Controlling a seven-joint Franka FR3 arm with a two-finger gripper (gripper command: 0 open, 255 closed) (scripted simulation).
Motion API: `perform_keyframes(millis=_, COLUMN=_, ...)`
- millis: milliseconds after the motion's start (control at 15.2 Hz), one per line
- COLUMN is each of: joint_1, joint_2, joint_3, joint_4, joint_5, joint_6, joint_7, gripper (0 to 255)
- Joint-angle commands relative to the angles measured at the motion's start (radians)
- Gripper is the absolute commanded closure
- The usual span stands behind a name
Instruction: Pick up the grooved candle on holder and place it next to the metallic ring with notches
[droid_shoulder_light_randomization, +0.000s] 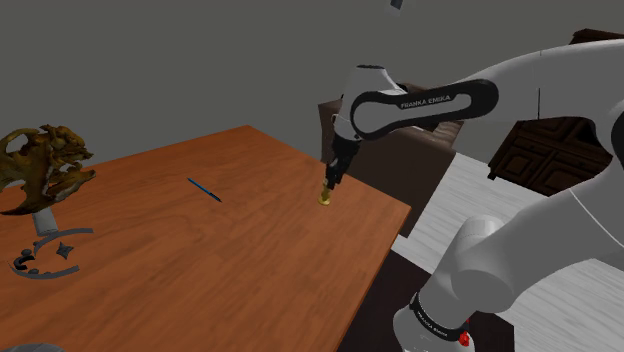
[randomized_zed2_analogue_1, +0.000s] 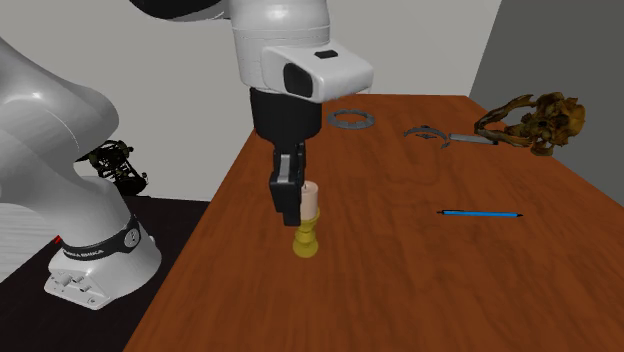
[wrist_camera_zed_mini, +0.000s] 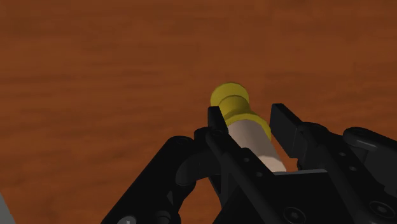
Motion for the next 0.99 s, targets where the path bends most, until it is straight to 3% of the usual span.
perform_keyframes(millis=0, joint_1=0.001, joint_2=-0.01, joint_3=0.002, joint_4=0.017, joint_5=0.001, joint_6=-0.028, joint_7=0.001, gripper=255)
perform_keyframes(millis=924, joint_1=0.003, joint_2=-0.051, joint_3=0.014, joint_4=0.175, joint_5=0.007, joint_6=-0.226, joint_7=0.0, gripper=255)
